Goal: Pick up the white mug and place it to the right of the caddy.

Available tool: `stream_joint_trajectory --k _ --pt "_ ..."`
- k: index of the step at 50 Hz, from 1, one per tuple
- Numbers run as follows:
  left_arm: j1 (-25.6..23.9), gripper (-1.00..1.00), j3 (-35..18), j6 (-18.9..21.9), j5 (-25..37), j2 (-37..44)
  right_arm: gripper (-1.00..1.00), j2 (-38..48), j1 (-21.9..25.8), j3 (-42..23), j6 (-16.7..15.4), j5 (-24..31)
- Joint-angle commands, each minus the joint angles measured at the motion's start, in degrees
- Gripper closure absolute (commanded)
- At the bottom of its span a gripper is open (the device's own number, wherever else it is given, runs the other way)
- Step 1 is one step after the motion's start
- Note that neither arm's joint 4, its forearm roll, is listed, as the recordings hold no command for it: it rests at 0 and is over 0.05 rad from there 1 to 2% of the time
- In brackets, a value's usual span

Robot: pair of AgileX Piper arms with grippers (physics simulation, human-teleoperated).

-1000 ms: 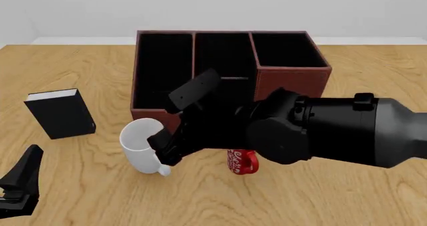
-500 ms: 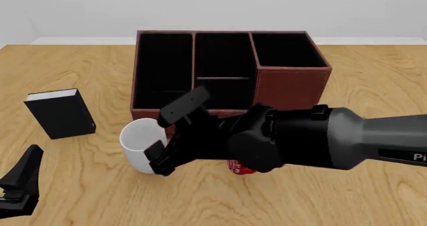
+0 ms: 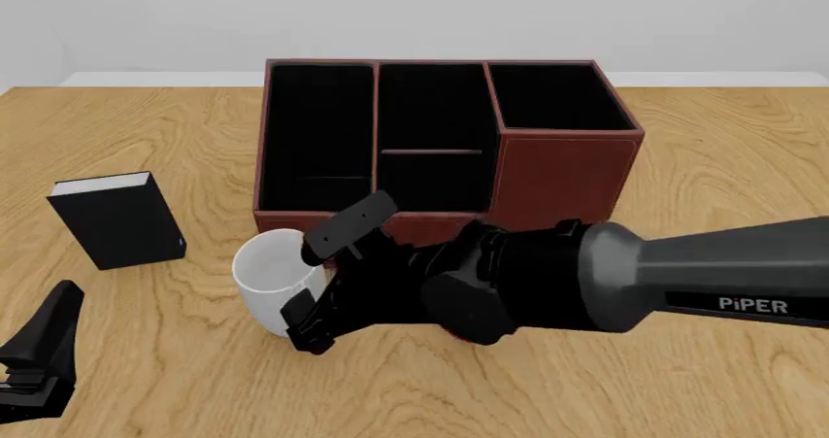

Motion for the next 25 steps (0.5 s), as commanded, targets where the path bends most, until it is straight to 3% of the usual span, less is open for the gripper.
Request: stream_joint_trajectory --k 1,25 --pt "0.0 -1.00 0.0 0.0 0.0 0.0 -1.00 2.9 0.3 -0.4 0.8 -0.4" --pt "0.0 -1.00 0.0 0.0 0.0 0.0 -1.00 7.1 1.1 -1.5 1.1 -0.9"
